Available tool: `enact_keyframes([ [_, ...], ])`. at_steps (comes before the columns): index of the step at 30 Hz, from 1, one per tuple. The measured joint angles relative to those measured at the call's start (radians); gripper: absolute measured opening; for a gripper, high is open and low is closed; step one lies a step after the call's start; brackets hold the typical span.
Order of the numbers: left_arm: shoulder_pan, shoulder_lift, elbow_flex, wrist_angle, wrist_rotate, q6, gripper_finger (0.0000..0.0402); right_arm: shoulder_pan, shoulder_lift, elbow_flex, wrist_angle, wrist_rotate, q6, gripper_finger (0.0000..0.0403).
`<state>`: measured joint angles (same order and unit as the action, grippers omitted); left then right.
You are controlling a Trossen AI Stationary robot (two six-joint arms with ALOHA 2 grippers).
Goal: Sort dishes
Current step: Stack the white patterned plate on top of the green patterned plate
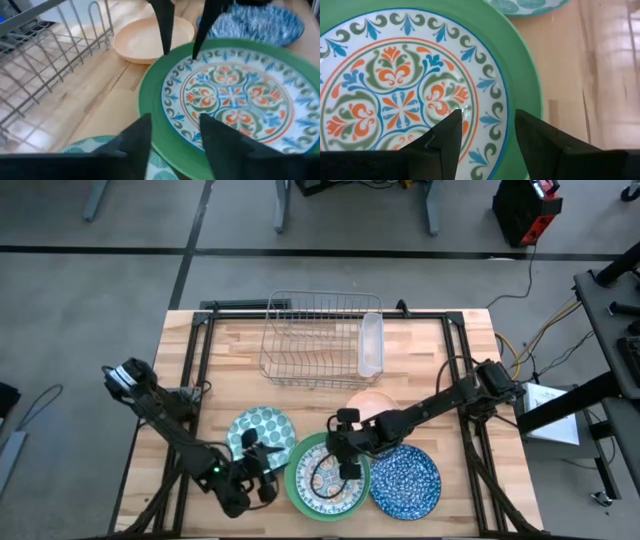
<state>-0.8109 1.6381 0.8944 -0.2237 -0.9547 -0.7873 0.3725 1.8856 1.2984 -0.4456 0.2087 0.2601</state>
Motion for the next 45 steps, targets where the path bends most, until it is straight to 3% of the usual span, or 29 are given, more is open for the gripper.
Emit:
enact_keyframes([
  [5, 0.062, 0.052, 0.047, 0.003, 0.107, 0.115, 0.0024, 0.010, -0.002, -0.002, 0.001, 0.002, 0.044, 0.0167],
  [7, 0.081, 0.069, 0.054, 0.003, 0.128, 0.125, 0.0009, 0.010, -0.002, -0.007, 0.000, 0.002, 0.066, 0.0163],
  [20, 0.099, 0.134, 0.061, 0.196, 0.190, 0.251, 0.0001, 0.042, -0.002, -0.029, -0.023, 0.004, 0.166, 0.0155],
  [28, 0.112, 0.175, 0.061, 0.211, 0.282, 0.281, 0.0000, 0.077, -0.002, -0.082, -0.020, 0.016, 0.154, 0.0163],
  [35, 0.119, 0.245, 0.061, 0.244, 0.416, 0.281, 0.0000, 0.079, -0.002, -0.130, -0.020, 0.081, 0.238, 0.0162],
  [45, 0.123, 0.311, 0.066, 0.313, 0.460, 0.224, 0.0000, 0.069, -0.007, -0.160, -0.005, 0.053, 0.473, 0.0166],
])
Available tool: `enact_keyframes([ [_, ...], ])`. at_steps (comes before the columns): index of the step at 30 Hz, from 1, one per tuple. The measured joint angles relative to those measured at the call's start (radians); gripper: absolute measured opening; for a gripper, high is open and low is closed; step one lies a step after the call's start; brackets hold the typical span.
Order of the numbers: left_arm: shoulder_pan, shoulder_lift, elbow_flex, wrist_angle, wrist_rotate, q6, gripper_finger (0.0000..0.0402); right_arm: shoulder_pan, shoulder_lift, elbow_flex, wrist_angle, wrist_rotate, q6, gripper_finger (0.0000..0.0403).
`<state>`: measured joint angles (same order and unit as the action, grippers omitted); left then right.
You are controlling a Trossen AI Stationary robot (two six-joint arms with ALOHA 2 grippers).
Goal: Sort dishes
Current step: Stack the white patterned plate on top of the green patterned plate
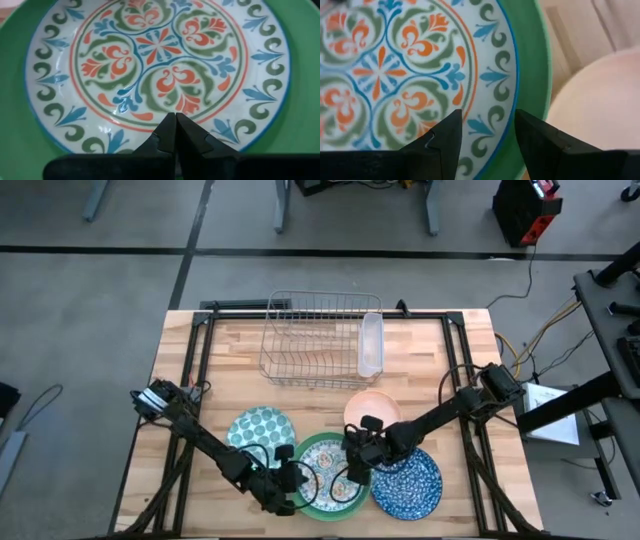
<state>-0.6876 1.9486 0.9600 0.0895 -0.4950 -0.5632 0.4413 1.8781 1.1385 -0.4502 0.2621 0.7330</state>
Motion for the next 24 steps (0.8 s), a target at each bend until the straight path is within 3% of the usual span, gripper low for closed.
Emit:
enact_keyframes([
  [7, 0.006, 0.035, -0.002, 0.065, 0.030, -0.002, 0.0000, -0.040, -0.002, -0.093, 0.215, -0.134, 0.129, 0.0151],
  [13, 0.008, 0.040, -0.004, 0.071, 0.022, 0.000, 0.0000, -0.073, 0.003, -0.164, 0.423, -0.238, 0.137, 0.0136],
  [16, 0.010, 0.040, -0.008, 0.077, 0.005, 0.004, 0.0000, -0.084, 0.004, -0.182, 0.469, -0.241, 0.124, 0.0124],
  [24, 0.010, 0.011, -0.015, 0.062, -0.075, 0.051, 0.0000, -0.099, 0.004, -0.193, 0.490, -0.224, 0.111, 0.0035],
])
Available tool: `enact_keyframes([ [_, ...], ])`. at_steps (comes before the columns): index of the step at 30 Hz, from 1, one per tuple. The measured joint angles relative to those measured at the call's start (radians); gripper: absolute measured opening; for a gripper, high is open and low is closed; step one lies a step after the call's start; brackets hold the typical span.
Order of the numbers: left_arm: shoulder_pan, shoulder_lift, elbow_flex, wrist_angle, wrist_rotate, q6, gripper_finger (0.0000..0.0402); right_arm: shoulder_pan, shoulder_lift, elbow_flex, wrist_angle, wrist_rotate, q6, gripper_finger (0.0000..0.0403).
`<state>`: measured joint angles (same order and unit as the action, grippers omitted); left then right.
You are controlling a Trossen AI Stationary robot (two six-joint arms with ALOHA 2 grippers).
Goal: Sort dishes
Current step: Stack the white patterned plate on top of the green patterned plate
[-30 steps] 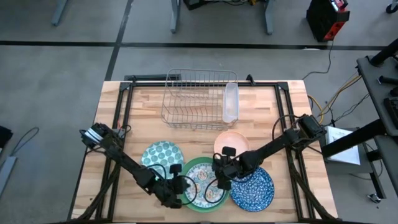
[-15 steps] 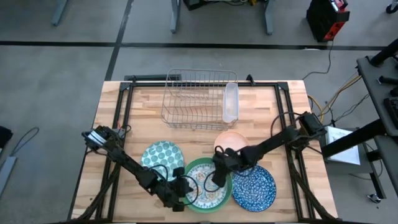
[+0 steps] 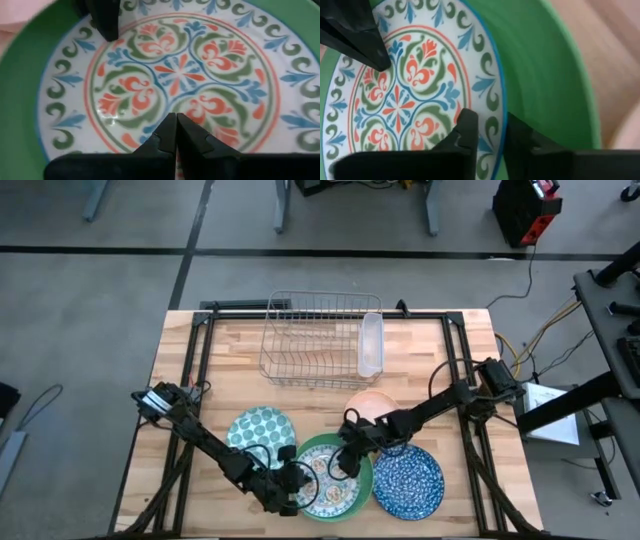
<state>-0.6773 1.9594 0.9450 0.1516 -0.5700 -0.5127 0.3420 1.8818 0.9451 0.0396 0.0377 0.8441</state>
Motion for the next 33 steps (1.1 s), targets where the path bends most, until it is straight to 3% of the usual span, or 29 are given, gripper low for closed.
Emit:
enact_keyframes([
  [3, 0.000, -0.021, -0.002, -0.016, -0.025, 0.028, 0.0000, -0.001, -0.008, 0.000, 0.000, 0.034, -0.013, 0.0010],
  [18, 0.005, -0.157, -0.010, -0.072, -0.301, 0.000, 0.0000, -0.001, -0.099, 0.001, -0.010, 0.167, -0.189, 0.0001],
  [21, 0.026, -0.200, -0.020, -0.074, -0.278, -0.044, 0.0001, 0.004, -0.116, 0.006, -0.009, 0.176, -0.263, 0.0001],
  [25, 0.079, -0.264, -0.046, -0.080, -0.140, -0.150, 0.0021, 0.010, -0.129, 0.016, -0.005, 0.180, -0.339, 0.0001],
  [28, 0.120, -0.298, -0.060, -0.080, -0.051, -0.164, 0.0049, 0.014, -0.130, 0.020, -0.007, 0.200, -0.370, 0.0001],
  [33, 0.165, -0.343, -0.086, -0.092, -0.026, -0.167, 0.0112, 0.014, -0.131, 0.026, -0.005, 0.202, -0.400, 0.0001],
])
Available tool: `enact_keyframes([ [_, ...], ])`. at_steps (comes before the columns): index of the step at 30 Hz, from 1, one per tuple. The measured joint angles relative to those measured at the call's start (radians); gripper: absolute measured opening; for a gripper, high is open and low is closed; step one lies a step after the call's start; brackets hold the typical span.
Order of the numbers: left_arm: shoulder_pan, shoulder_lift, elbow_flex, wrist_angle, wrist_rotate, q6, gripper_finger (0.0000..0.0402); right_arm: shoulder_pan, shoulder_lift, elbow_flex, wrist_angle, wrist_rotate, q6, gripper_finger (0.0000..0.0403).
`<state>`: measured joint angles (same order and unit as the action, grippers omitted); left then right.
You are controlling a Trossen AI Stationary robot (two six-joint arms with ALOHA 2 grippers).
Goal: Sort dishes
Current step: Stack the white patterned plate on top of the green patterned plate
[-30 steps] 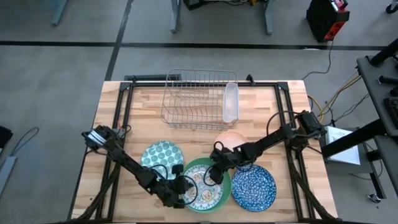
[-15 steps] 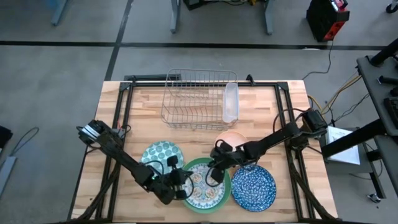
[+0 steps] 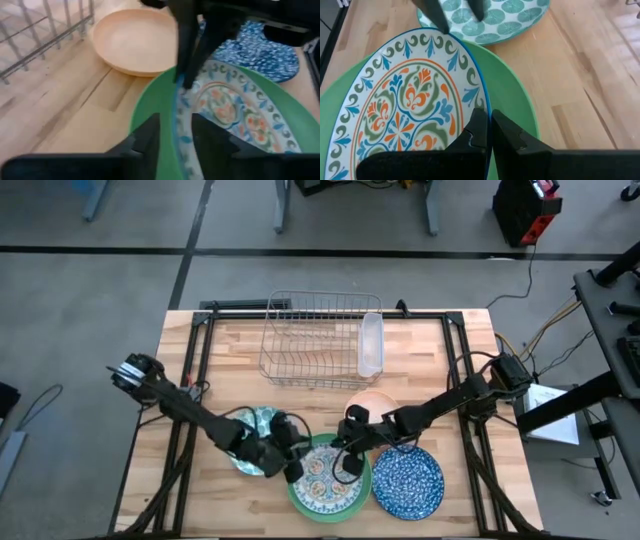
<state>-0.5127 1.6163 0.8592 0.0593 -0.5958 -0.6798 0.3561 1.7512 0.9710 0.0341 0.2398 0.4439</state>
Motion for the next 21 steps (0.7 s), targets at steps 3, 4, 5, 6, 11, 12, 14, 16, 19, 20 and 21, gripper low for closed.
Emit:
enact_keyframes([
  [3, 0.020, -0.023, -0.015, 0.004, 0.055, 0.000, 0.0153, 0.002, 0.000, 0.001, 0.000, 0.001, -0.019, 0.0001],
  [4, 0.026, -0.028, -0.019, 0.002, 0.082, -0.001, 0.0166, 0.003, 0.000, 0.001, 0.000, 0.002, -0.033, 0.0001],
  [5, 0.032, -0.028, -0.020, 0.002, 0.107, 0.000, 0.0177, 0.005, 0.000, 0.002, 0.000, 0.004, -0.046, 0.0001],
  [6, 0.037, -0.026, -0.020, 0.002, 0.132, 0.000, 0.0187, 0.006, 0.000, 0.004, 0.000, 0.007, -0.060, 0.0001],
  [11, 0.050, 0.006, -0.020, 0.007, 0.205, -0.001, 0.0210, 0.022, -0.001, 0.013, 0.000, 0.030, -0.149, 0.0000],
  [12, 0.052, 0.013, -0.020, 0.012, 0.223, -0.004, 0.0210, 0.024, -0.001, 0.015, 0.000, 0.035, -0.159, 0.0000],
  [14, 0.053, 0.018, -0.020, 0.013, 0.235, -0.010, 0.0209, 0.026, -0.001, 0.019, 0.001, 0.048, -0.179, 0.0000],
  [16, 0.055, 0.024, -0.020, 0.020, 0.241, -0.011, 0.0207, 0.026, -0.001, 0.022, 0.000, 0.051, -0.200, 0.0000],
  [19, 0.057, 0.025, -0.020, 0.024, 0.242, -0.009, 0.0203, 0.026, -0.002, 0.026, 0.004, 0.052, -0.219, 0.0000],
  [20, 0.058, 0.025, -0.020, 0.029, 0.242, -0.007, 0.0201, 0.026, -0.002, 0.028, 0.005, 0.053, -0.221, 0.0000],
  [21, 0.058, 0.025, -0.020, 0.031, 0.242, -0.002, 0.0199, 0.026, -0.002, 0.029, 0.005, 0.055, -0.225, 0.0000],
])
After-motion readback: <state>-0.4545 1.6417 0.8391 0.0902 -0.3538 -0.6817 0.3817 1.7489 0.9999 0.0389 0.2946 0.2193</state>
